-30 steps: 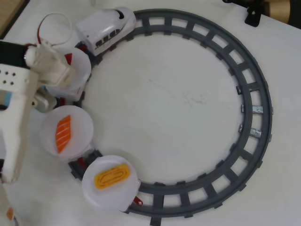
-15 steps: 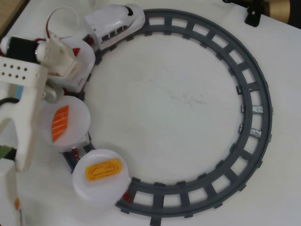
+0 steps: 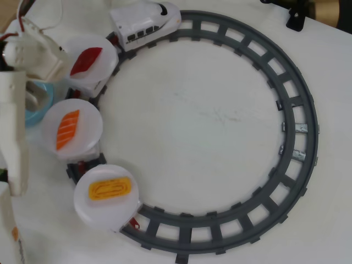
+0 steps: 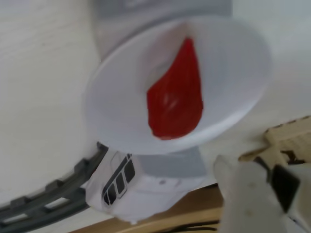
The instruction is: Pick up the sushi from the Shinkansen and put it on the blue dish
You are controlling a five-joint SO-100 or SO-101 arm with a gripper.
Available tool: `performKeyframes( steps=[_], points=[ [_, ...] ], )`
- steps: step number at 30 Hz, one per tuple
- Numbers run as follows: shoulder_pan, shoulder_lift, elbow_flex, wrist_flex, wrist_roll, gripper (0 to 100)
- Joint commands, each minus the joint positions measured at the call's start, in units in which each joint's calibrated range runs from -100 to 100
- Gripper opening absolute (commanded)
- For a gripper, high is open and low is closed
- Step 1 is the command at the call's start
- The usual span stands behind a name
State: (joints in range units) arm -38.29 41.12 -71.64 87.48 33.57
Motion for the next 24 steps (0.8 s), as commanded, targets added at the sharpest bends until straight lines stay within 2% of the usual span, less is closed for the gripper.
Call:
performKeyframes(
  steps=[1,3,5,11,13,16,24],
  points=[
    [0.26,0.06,-0.95,-0.39,-0.15,19],
    [0.62,0.81,0.58,-1.92,-0.10,26],
    [0.88,1.31,1.12,-2.09,-0.15,26],
    [0.88,-0.52,-1.31,7.94,-2.46,12],
    [0.44,-3.00,-2.03,11.84,-3.82,11],
    [-0.18,-9.48,0.58,11.76,-7.79,11],
    [-5.19,-31.87,27.90,10.91,-8.73,11]
  ],
)
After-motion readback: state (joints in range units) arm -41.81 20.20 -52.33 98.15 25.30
